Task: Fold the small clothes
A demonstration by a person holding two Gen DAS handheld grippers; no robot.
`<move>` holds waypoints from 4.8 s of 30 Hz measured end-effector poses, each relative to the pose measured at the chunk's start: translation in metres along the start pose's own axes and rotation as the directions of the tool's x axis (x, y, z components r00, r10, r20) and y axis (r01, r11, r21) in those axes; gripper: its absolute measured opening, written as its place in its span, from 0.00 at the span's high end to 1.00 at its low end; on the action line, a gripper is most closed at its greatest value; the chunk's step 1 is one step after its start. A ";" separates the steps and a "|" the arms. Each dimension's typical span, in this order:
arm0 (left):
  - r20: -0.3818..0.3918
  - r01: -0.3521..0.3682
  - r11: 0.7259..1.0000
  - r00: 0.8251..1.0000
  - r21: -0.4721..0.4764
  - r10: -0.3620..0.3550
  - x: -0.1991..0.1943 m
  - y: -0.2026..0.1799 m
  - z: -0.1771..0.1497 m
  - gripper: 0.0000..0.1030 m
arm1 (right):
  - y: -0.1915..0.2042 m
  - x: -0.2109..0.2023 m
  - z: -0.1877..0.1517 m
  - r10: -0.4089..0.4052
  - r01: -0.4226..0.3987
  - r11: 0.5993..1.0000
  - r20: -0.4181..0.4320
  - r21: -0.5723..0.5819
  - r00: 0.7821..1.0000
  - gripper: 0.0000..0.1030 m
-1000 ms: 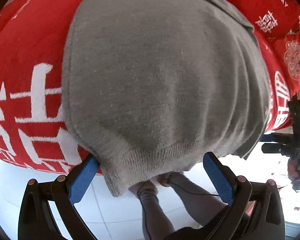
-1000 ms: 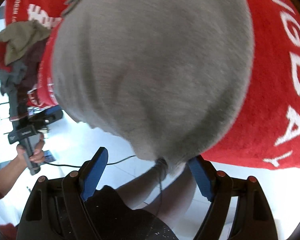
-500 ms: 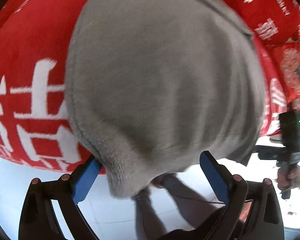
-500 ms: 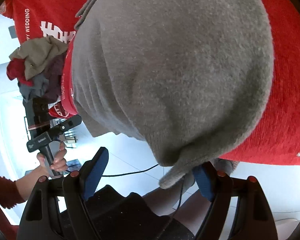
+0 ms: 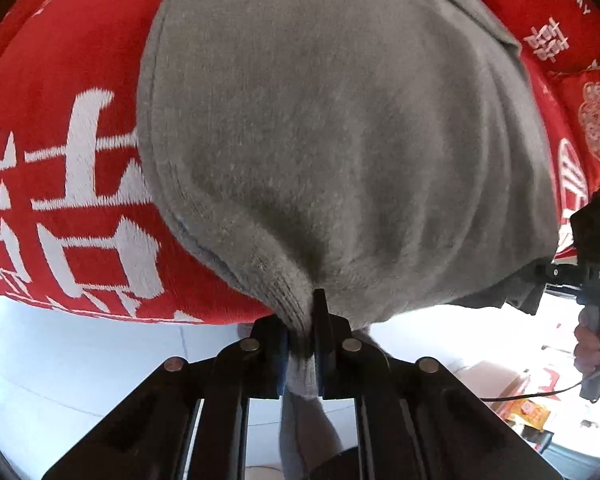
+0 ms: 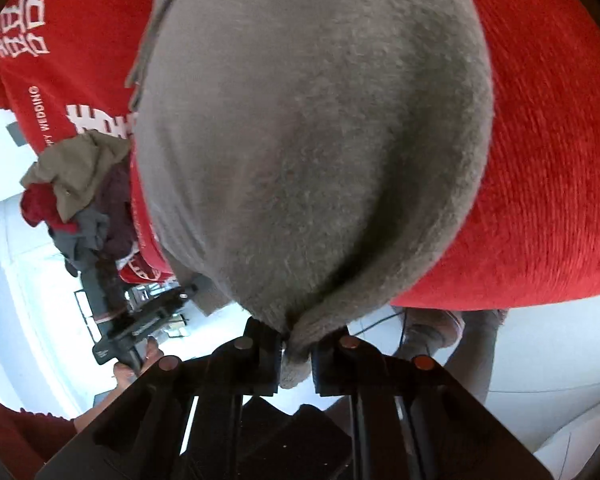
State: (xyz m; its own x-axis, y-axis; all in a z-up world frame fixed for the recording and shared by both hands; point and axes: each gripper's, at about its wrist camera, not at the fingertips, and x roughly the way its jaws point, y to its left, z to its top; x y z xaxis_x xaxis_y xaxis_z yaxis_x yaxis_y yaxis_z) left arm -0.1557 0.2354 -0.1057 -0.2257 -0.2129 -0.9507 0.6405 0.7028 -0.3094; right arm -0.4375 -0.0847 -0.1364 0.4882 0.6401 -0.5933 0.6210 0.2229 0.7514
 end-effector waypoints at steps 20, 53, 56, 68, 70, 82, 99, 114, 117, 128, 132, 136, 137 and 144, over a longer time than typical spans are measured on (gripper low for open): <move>0.294 0.096 0.995 0.952 -0.010 -0.089 -0.131 -0.007 0.122 0.90 | 0.099 -0.099 0.066 0.322 -0.300 0.944 0.189 -0.139 0.928 0.88; 0.298 -0.108 0.990 0.946 -0.092 0.131 -0.095 -0.015 0.336 0.86 | 0.108 -0.101 0.366 0.051 -0.039 0.998 0.215 -0.056 0.975 0.40; 0.275 -0.164 0.985 0.946 -0.056 0.173 -0.096 -0.021 0.331 0.86 | 0.117 -0.112 0.354 -0.028 0.049 0.995 0.237 -0.085 0.971 0.40; 0.192 -0.301 0.952 0.933 -0.053 0.306 -0.032 -0.033 0.357 0.86 | 0.137 -0.063 0.395 -0.313 0.368 0.886 0.225 -0.281 0.923 0.44; 0.224 -0.342 0.934 0.907 -0.105 0.357 -0.043 -0.025 0.359 0.86 | 0.135 -0.061 0.399 -0.310 0.362 0.893 0.219 -0.267 0.925 0.47; 0.181 -0.298 0.955 0.940 0.014 0.291 -0.041 -0.007 0.388 0.86 | 0.142 -0.056 0.393 -0.246 0.290 0.901 0.169 -0.322 0.954 0.47; 0.244 -0.329 0.944 0.915 -0.014 0.323 -0.049 -0.021 0.419 0.87 | 0.174 -0.074 0.400 -0.275 0.367 0.859 0.283 -0.357 0.919 0.90; 0.122 -0.157 0.985 0.979 -0.067 0.164 -0.041 0.003 0.407 0.41 | 0.149 -0.071 0.396 -0.310 0.381 0.885 0.270 -0.267 0.911 0.81; 0.184 -0.108 0.991 0.975 -0.081 0.121 -0.048 0.002 0.406 0.17 | 0.157 -0.075 0.384 -0.320 0.402 0.870 0.291 -0.286 0.901 0.80; 0.108 -0.252 0.965 0.960 -0.077 0.259 -0.011 -0.025 0.423 0.25 | 0.161 -0.083 0.352 -0.377 0.481 0.824 0.345 -0.300 0.860 0.70; 0.146 -0.235 0.968 0.958 -0.085 0.245 -0.014 -0.031 0.425 0.75 | 0.152 -0.083 0.366 -0.395 0.486 0.839 0.339 -0.246 0.854 0.69; 0.183 -0.360 0.925 0.908 -0.117 0.377 -0.022 -0.038 0.422 0.74 | 0.157 -0.091 0.353 -0.374 0.479 0.840 0.368 -0.255 0.851 0.69; 0.188 -0.384 0.915 0.896 -0.126 0.402 -0.025 -0.041 0.417 0.74 | 0.160 -0.090 0.348 -0.381 0.489 0.831 0.367 -0.266 0.848 0.69; 0.238 -0.442 0.884 0.852 -0.153 0.467 -0.061 -0.069 0.344 0.02 | 0.159 -0.080 0.311 -0.402 0.498 0.824 0.341 -0.270 0.850 0.63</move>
State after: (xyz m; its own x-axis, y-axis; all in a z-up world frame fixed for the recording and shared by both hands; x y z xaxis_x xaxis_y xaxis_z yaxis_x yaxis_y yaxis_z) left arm 0.0662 -0.0335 -0.0337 0.2810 -0.0145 -0.9596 0.5536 0.8192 0.1498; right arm -0.1868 -0.3291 -0.0595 0.3746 0.2041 -0.9045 0.5894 0.7006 0.4022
